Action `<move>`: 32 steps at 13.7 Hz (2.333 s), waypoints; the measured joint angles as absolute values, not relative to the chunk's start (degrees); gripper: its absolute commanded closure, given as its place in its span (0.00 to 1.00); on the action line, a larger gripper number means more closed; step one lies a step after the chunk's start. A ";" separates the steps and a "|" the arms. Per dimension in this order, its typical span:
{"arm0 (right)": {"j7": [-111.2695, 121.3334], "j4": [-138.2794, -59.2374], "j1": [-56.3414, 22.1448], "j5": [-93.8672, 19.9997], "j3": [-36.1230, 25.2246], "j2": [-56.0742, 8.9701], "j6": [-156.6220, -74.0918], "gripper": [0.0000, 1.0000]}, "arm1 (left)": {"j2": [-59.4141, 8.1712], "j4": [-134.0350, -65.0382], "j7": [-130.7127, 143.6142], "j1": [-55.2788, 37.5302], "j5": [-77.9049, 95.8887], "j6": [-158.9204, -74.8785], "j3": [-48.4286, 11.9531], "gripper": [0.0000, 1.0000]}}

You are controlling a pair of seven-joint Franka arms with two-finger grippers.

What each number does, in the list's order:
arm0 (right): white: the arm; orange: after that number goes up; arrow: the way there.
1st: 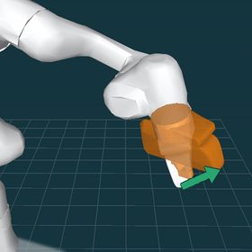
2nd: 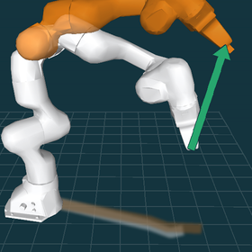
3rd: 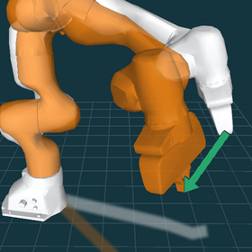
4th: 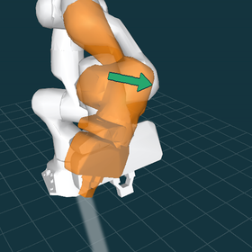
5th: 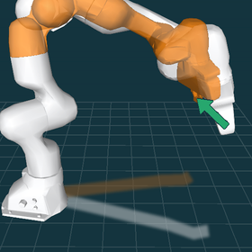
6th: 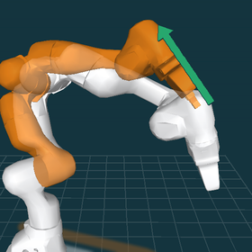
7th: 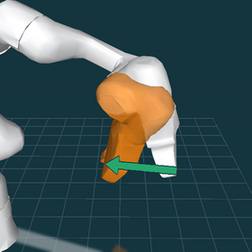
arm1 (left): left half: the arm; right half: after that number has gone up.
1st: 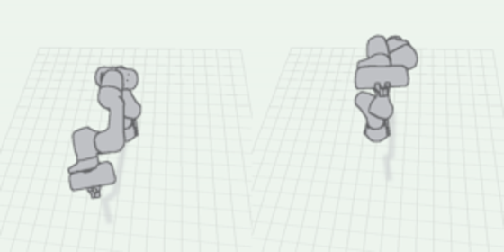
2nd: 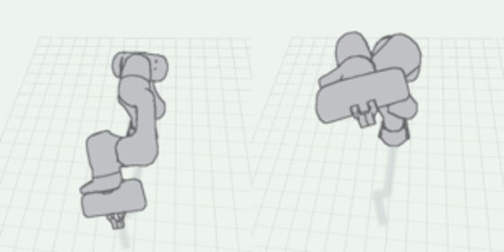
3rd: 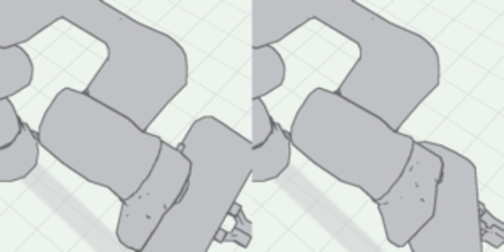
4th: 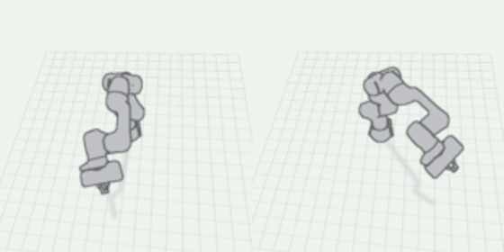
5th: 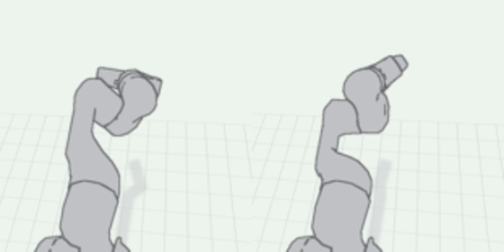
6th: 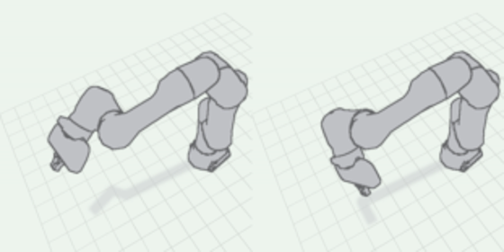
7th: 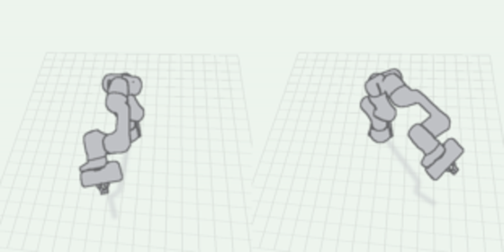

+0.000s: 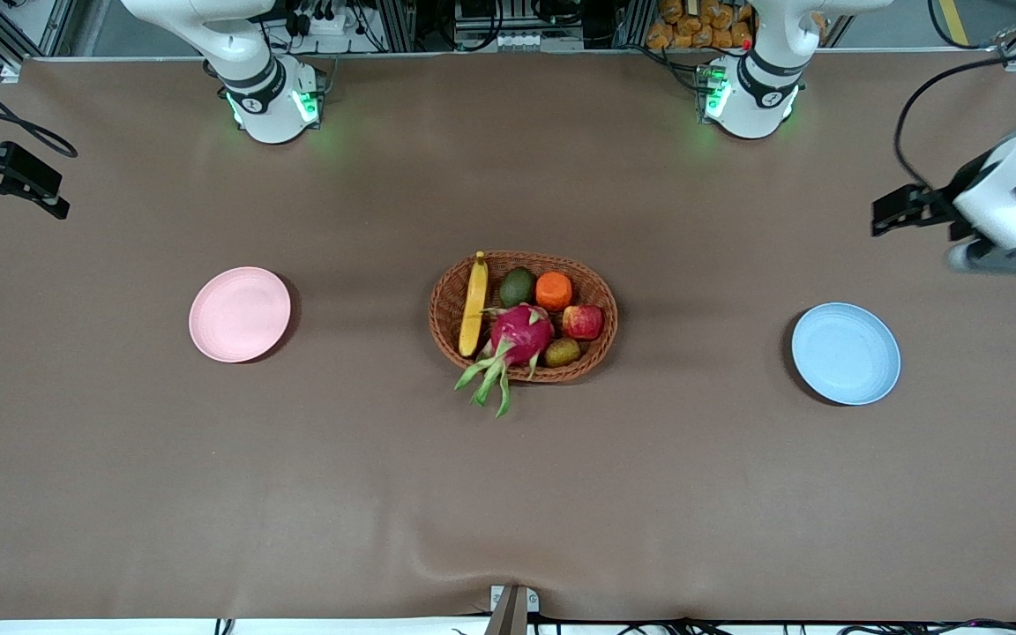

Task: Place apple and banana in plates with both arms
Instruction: 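Move the left gripper over the fruit basket toward the red apple, then lower the left gripper and grasp the red apple in the basket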

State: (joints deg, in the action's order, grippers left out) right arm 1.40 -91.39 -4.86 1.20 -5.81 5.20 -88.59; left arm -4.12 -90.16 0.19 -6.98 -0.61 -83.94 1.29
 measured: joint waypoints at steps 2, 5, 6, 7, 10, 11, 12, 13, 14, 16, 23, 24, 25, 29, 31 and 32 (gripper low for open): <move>1.40 -91.37 -4.86 1.20 -5.82 5.20 -88.58 0.00 | -6.68 -90.13 0.38 -9.04 -0.59 -83.96 0.57 0.00; 1.40 -91.34 -4.86 1.20 -5.82 5.20 -88.57 0.00 | -10.39 -90.09 1.27 -12.24 1.39 -84.71 -0.39 0.00; 1.40 -91.33 -4.86 1.20 -5.82 5.20 -88.56 0.00 | -11.55 -90.07 1.61 -12.98 2.54 -85.61 -0.56 0.00; 1.40 -91.32 -4.86 1.20 -5.82 5.20 -88.56 0.00 | -12.70 -90.07 2.66 -13.62 4.37 -86.57 -0.61 0.00; 1.40 -91.28 -4.86 1.20 -5.83 5.20 -88.56 0.00 | -16.82 -90.06 9.76 -17.81 6.92 -90.84 -0.83 0.00; 1.40 -91.27 -4.86 1.20 -5.83 5.20 -88.56 0.00 | -18.28 -90.05 12.28 -19.87 6.96 -92.59 -0.92 0.00; 1.40 -91.26 -4.86 1.20 -5.83 5.20 -88.56 0.00 | -19.77 -90.04 14.80 -21.75 7.00 -94.29 -1.03 0.00; 1.40 -91.26 -4.86 1.20 -5.83 5.20 -88.56 0.00 | -21.19 -90.03 16.91 -23.14 7.32 -96.11 -1.10 0.00; 1.40 -91.25 -4.86 1.20 -5.83 5.20 -88.56 0.00 | -22.57 -90.02 18.57 -24.20 8.26 -98.10 -1.12 0.00; 1.40 -91.25 -4.86 1.20 -5.83 5.20 -88.56 0.00 | -25.30 -89.98 21.91 -26.36 9.22 -101.81 -1.15 0.00; 1.40 -91.24 -4.86 1.20 -5.85 5.20 -88.55 0.00 | -33.42 -89.85 26.01 -29.78 10.73 -113.50 -1.16 0.00; 1.40 -91.24 -4.86 1.20 -5.85 5.20 -88.53 0.00 | -34.11 -89.82 26.66 -30.30 11.61 -113.98 -1.17 0.00; 1.40 -91.24 -4.86 1.20 -5.85 5.20 -88.52 0.00 | -34.65 -89.80 27.54 -30.92 12.06 -114.37 -1.17 0.00; 1.40 -91.24 -4.86 1.20 -5.87 5.20 -88.50 0.00 | -36.14 -89.77 29.74 -33.20 12.32 -116.59 -1.17 0.00; 1.40 -91.24 -4.86 1.20 -5.94 5.20 -88.49 0.00 | -36.79 -89.77 29.77 -33.51 12.33 -117.00 -1.17 0.00; 1.40 -91.24 -4.86 1.20 -5.95 5.20 -88.49 0.00 | -37.08 -89.77 29.77 -33.53 12.33 -117.21 -1.17 0.00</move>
State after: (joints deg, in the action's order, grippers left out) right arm 1.40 -91.24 -4.86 1.20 -5.95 5.20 -88.49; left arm -37.08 -89.77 29.77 -33.53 12.33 -117.21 -1.17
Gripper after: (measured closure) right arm 0.000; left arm 0.000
